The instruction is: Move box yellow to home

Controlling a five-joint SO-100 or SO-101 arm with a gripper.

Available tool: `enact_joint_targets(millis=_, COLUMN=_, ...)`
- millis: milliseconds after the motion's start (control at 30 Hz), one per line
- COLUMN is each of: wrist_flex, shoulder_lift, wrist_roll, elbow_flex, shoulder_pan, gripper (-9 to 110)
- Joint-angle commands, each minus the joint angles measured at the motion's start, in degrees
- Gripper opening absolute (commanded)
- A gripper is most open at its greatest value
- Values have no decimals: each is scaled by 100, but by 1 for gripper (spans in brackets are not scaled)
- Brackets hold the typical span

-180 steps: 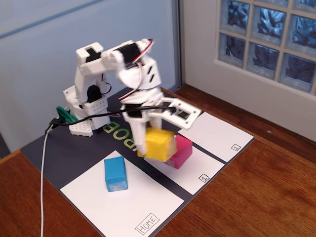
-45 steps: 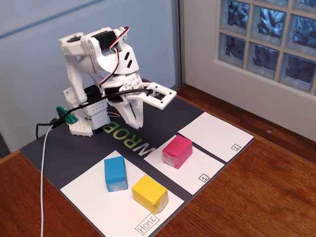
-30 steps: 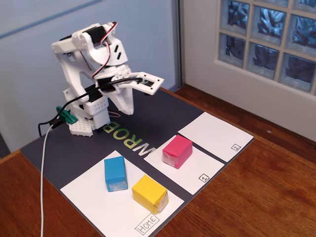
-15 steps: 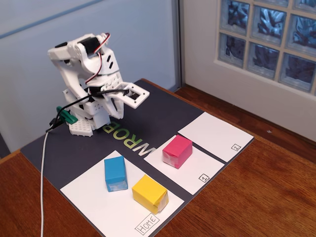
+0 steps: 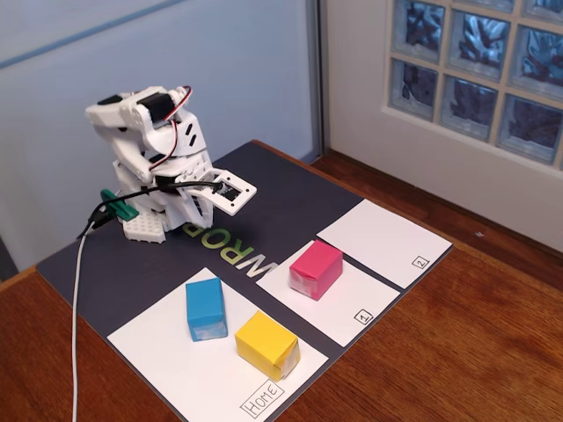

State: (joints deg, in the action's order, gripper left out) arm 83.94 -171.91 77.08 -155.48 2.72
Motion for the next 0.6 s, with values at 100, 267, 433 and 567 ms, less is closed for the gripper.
enact_joint_targets(millis=100, wrist_flex=-272, shoulder_lift=-888, wrist_roll=-105, elbow_flex=-1116, shoulder_pan=18, gripper=0)
enact_joint_targets(millis=267, wrist_flex=-299, shoulder_lift=-1477, wrist_roll=-123, elbow_flex=-1705, shoulder_pan=-26, gripper=0)
enact_joint_targets(millis=433, wrist_flex=-325, shoulder_lift=-1652, wrist_roll=-97, elbow_flex=-1863, shoulder_pan=-79, gripper=0)
enact_joint_targets(millis=567, wrist_flex=-255, shoulder_lift=-1793, wrist_roll=-70, elbow_flex=-1863, shoulder_pan=-53, gripper=0)
